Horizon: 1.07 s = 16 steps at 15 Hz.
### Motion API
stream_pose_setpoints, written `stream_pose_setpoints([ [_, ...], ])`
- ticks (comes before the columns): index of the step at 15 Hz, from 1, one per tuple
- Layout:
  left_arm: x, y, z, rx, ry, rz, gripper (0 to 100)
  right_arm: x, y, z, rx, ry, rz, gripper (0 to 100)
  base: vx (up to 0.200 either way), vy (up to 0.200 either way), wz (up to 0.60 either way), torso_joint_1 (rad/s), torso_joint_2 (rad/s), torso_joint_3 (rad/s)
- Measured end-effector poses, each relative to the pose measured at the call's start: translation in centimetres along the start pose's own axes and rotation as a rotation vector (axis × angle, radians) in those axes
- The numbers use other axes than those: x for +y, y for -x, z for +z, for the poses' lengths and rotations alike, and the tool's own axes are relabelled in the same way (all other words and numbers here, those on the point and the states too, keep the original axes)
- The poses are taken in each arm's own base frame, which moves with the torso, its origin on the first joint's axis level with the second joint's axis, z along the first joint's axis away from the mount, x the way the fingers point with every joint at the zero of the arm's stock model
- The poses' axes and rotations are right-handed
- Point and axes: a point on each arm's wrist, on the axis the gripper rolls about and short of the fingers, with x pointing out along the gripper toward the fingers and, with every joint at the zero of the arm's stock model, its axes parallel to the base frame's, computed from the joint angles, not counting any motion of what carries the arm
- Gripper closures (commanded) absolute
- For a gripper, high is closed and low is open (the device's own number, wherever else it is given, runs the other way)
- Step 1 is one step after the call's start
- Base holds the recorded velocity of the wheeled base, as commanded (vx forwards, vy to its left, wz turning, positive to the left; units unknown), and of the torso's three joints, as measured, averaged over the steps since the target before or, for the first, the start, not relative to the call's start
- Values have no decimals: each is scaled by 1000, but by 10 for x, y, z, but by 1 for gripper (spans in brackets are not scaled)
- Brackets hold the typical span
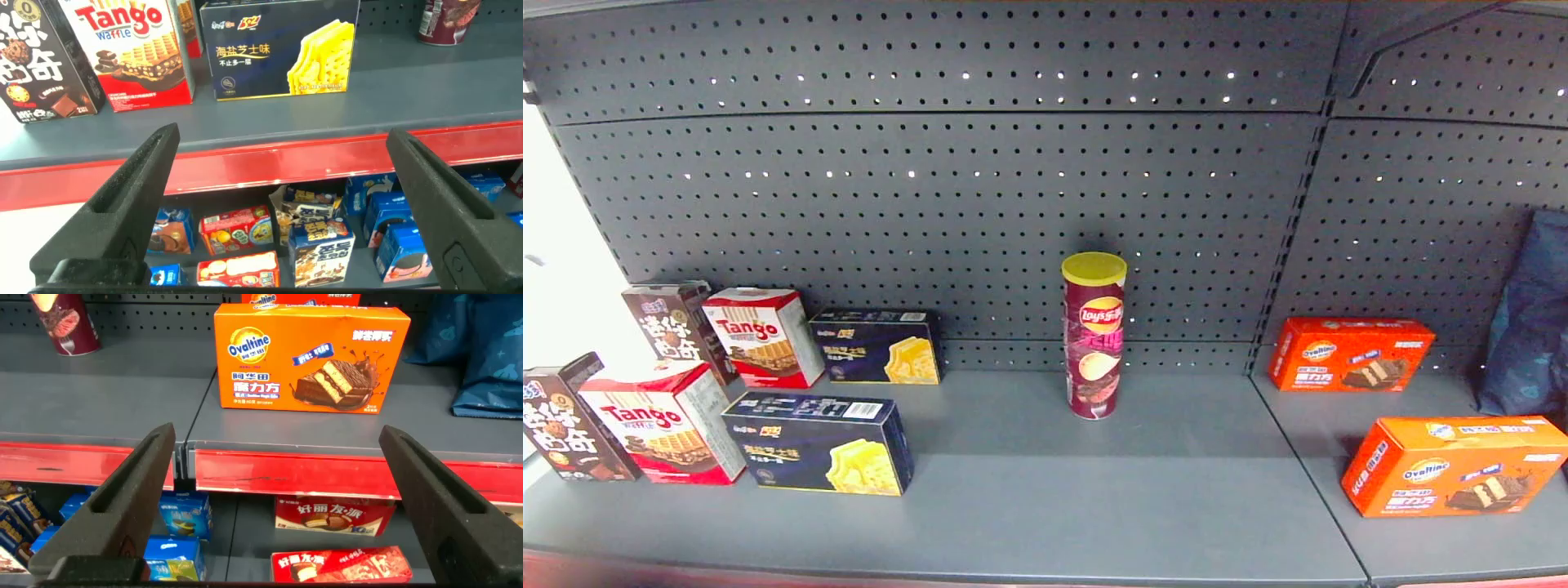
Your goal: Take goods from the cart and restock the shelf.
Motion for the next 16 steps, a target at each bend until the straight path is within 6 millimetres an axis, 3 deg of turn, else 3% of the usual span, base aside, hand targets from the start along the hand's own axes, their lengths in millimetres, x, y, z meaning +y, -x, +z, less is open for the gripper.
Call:
stream_pose_setpoints([
  [8,0,0,0,0,1,0,0,0,0,0,0,1,0,0,0,0,0,0,0,0],
  [16,0,0,0,0,3,1,0,0,0,0,1,0,-2,0,0,0,600,5,2,2],
])
